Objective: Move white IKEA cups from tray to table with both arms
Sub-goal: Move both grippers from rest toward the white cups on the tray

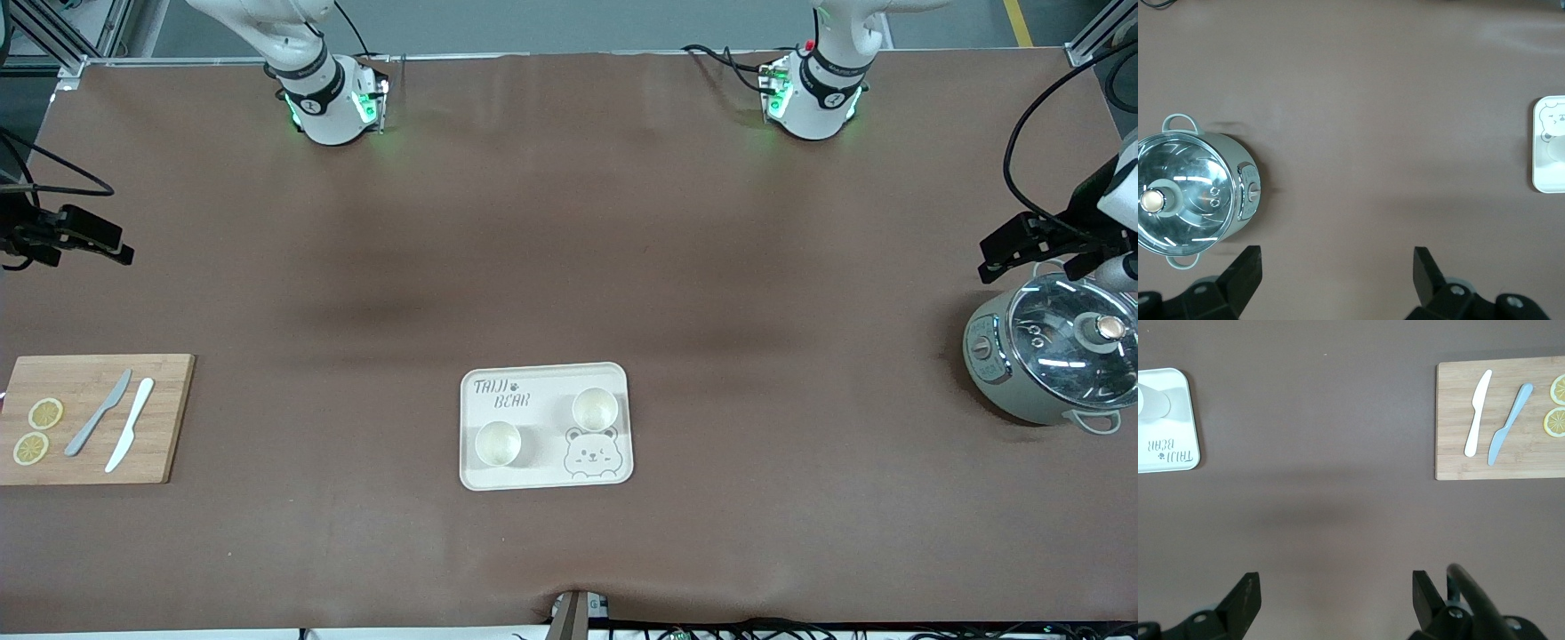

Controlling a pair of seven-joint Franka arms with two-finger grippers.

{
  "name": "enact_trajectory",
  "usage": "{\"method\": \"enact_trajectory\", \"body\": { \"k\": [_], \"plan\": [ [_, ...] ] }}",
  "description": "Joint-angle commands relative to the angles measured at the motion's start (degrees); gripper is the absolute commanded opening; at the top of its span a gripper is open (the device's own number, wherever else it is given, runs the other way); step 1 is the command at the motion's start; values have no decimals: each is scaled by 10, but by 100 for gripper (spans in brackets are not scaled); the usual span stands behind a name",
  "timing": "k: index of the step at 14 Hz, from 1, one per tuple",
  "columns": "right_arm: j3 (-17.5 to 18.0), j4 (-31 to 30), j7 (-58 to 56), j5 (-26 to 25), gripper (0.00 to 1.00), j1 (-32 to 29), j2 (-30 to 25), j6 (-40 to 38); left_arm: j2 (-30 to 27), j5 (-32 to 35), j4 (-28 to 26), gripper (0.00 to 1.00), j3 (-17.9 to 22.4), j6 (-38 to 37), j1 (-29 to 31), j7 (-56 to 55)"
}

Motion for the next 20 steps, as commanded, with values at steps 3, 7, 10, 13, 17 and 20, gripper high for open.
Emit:
{"method": "enact_trajectory", "body": {
  "k": [3,7,10,13,17,20],
  "plan": [
    [-1,-4,7,-4,100,5,-3,2,-8,5,5,100,-5,-11,2,-6],
    [-1,-4,9,-1,100,11,3,12,-1,7,-7,100,-5,-21,2,-6],
    [-1,-4,10,5,100,14,9,14,11,3,-8,100,-6,-30,-4,-26],
    [-1,0,14,7,100,31,12,26,32,2,-6,100,-7,-31,-18,-29],
    [-1,23,110,52,100,75,40,36,46,-2,-5,100,-8,-24,-30,-43],
    [-1,64,193,60,100,125,92,46,66,-2,-3,100,-9,-6,-49,-87]
  ]
}}
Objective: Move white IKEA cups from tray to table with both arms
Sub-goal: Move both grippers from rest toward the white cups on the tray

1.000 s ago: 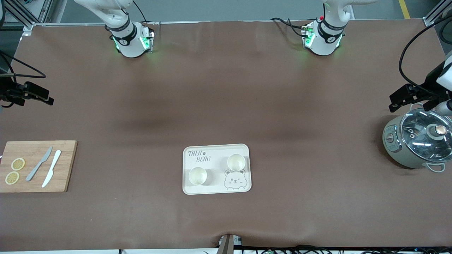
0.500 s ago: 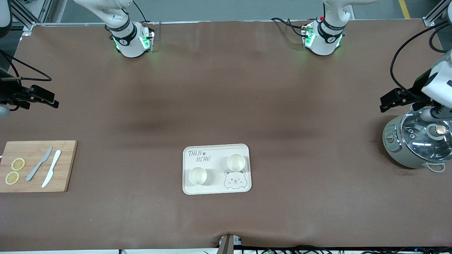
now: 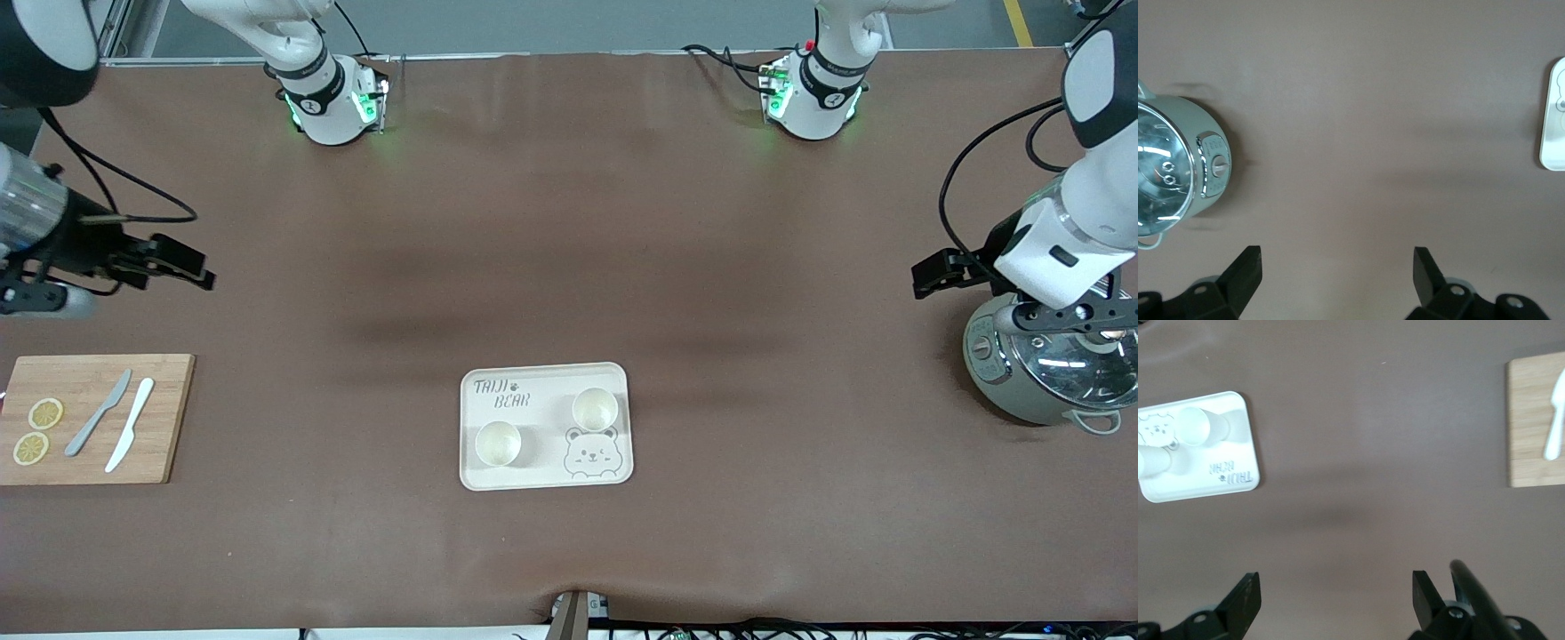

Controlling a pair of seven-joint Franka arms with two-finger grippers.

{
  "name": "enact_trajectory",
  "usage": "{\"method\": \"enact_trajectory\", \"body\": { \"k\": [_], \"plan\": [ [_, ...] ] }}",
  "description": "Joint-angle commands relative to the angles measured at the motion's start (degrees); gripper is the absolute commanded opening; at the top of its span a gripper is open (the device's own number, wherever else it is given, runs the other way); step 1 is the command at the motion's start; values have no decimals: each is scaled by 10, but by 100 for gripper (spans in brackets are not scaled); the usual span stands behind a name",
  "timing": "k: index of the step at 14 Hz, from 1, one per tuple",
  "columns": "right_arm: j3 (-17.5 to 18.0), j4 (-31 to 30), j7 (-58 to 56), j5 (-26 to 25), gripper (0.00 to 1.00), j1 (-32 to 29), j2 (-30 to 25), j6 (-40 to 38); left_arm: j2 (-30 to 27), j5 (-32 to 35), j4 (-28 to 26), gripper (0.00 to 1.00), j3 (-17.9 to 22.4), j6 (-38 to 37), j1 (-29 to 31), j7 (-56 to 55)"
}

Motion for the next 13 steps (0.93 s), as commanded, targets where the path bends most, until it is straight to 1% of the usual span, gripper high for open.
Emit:
{"method": "enact_trajectory", "body": {
  "k": [1,3,5,8,11,13],
  "plan": [
    [-4,55,78,10,100,48,61,17,23,-2,10,100,-3,21,-21,-52],
    [-4,62,136,9,100,88,91,65,42,-1,11,100,-3,28,-38,-88],
    [-5,64,176,7,100,124,121,118,66,-1,26,100,-3,44,-54,-134],
    [-5,64,230,0,100,163,169,198,102,-1,40,100,-3,82,-84,-210],
    [-6,66,253,-9,100,190,226,284,134,-1,42,100,-2,141,-115,-289],
    [-8,71,253,-15,100,197,261,319,169,0,74,100,-2,161,-131,-325]
  ]
}}
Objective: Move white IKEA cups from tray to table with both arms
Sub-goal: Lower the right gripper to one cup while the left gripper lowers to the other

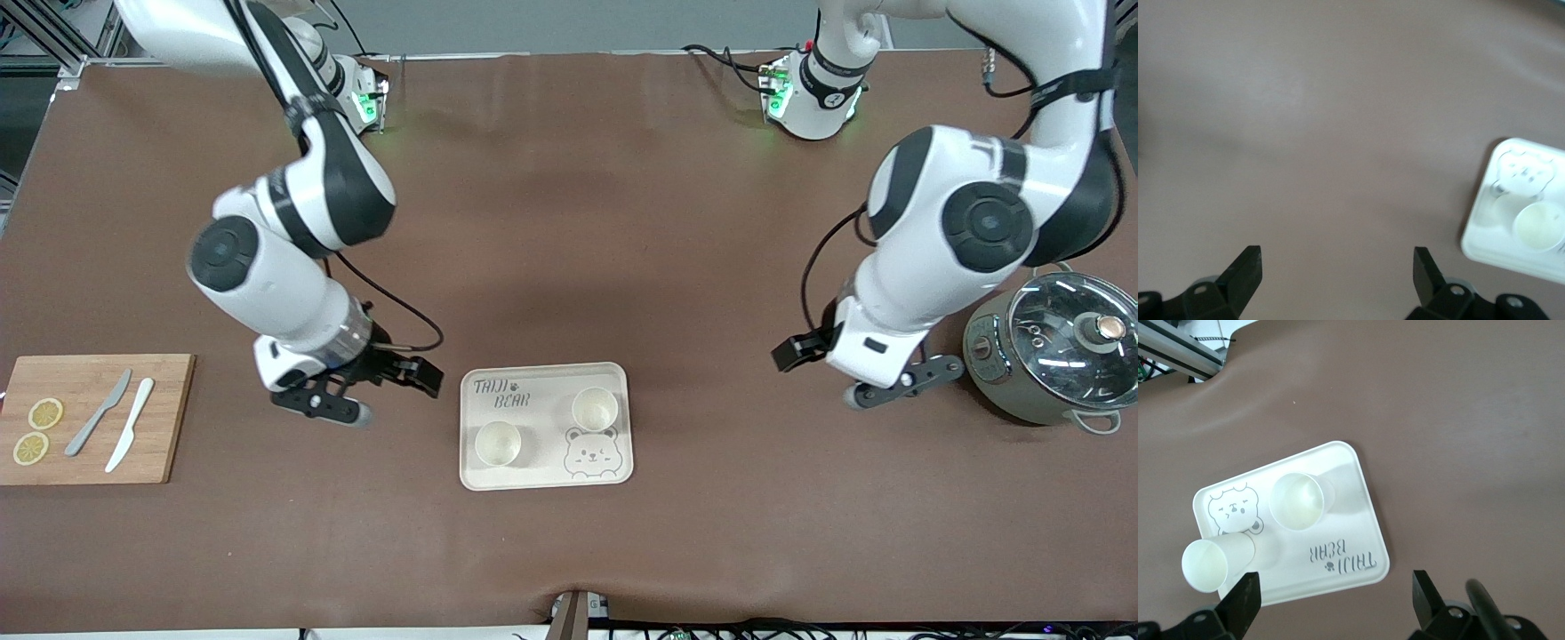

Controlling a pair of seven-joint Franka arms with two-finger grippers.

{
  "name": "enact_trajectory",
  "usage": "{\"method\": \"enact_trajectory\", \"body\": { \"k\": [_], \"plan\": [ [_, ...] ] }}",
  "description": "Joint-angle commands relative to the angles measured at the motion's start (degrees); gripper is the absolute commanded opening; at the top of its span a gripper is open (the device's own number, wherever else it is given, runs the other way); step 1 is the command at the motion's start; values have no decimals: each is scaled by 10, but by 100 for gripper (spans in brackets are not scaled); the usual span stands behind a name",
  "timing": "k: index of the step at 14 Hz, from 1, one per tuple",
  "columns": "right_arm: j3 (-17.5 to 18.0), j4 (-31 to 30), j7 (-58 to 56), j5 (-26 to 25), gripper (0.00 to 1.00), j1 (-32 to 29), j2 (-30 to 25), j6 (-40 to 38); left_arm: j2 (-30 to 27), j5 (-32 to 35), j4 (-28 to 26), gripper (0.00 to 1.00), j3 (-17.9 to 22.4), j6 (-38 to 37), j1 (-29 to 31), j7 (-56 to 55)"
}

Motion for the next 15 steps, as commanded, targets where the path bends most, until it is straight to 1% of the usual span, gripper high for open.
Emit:
{"method": "enact_trajectory", "body": {
  "k": [1,2,3,7,11,13,14,15],
  "plan": [
    [-7,28,14,-11,100,10,52,29,55,-1,62,100,2,9,-21,-49],
    [-7,27,14,-13,100,14,63,50,74,0,78,100,2,22,-33,-66],
    [-7,28,14,-15,100,15,72,64,87,0,82,100,2,44,-41,-82],
    [-8,28,14,-16,100,22,111,124,130,2,83,100,6,115,-78,-123],
    [-8,28,14,-17,100,26,135,162,163,5,87,100,10,159,-112,-156],
    [-8,28,14,-23,100,31,147,179,187,8,100,100,11,172,-128,-172],
    [-8,28,14,-24,100,33,152,185,196,9,102,100,18,180,-138,-181],
    [-8,28,13,-24,100,33,154,192,203,9,102,100,34,191,-158,-188]
  ]
}}
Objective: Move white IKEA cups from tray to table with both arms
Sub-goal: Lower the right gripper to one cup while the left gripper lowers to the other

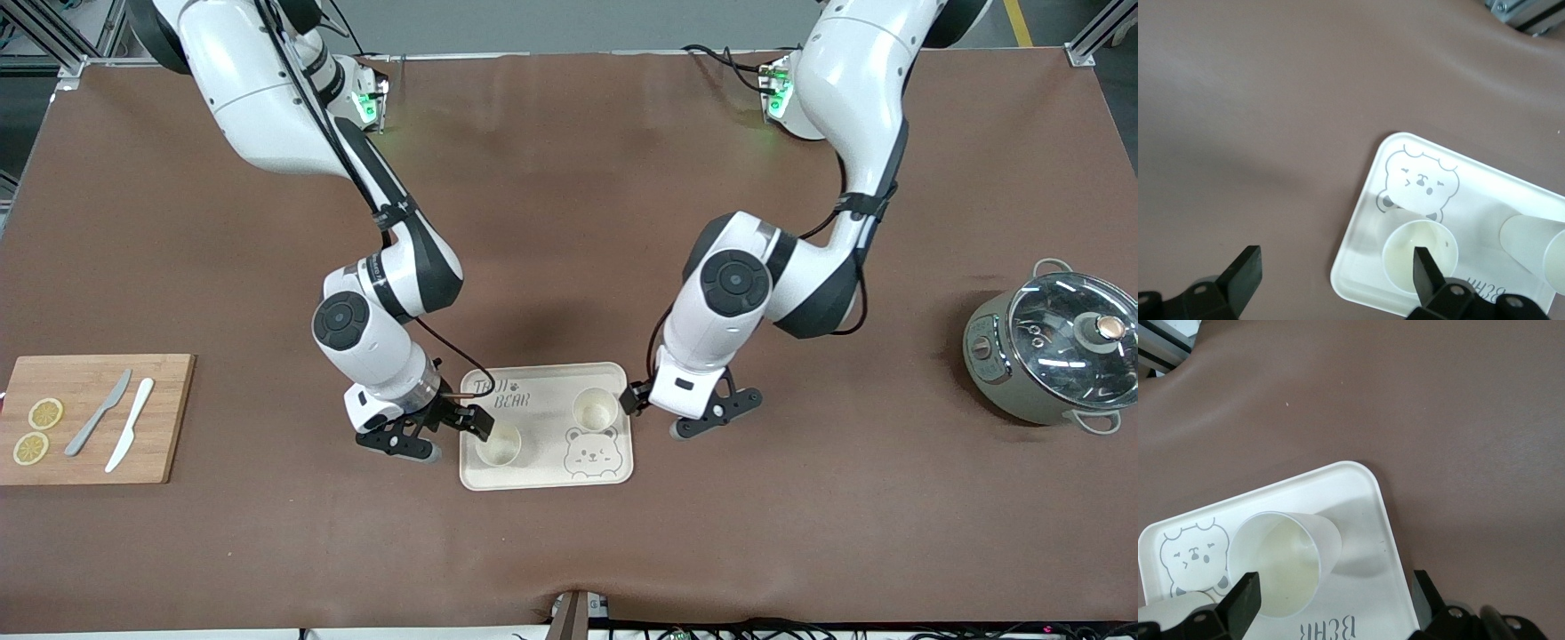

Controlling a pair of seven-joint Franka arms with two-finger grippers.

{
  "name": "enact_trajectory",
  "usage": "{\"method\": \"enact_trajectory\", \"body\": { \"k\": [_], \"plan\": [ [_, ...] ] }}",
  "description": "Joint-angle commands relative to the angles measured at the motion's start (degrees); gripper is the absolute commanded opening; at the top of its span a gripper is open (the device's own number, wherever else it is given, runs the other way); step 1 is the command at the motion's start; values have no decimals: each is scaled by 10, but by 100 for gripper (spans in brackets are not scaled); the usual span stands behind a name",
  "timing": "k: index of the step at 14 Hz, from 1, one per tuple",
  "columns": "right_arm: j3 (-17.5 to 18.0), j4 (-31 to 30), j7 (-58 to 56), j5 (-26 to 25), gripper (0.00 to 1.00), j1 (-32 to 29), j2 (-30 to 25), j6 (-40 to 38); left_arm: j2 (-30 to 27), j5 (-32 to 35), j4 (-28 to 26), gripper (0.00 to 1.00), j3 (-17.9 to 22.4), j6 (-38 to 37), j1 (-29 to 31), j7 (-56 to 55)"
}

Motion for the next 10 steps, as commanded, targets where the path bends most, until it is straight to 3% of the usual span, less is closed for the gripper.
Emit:
{"method": "enact_trajectory", "body": {
  "k": [1,3,10],
  "plan": [
    [-6,17,12,-12,100,9,17,10,32,8,25,100,49,24,-55,-30],
    [-6,17,12,-14,100,12,25,18,50,8,25,100,76,41,-89,-47],
    [-7,37,13,-37,100,28,58,24,88,8,25,100,92,73,-120,-72]
  ]
}}
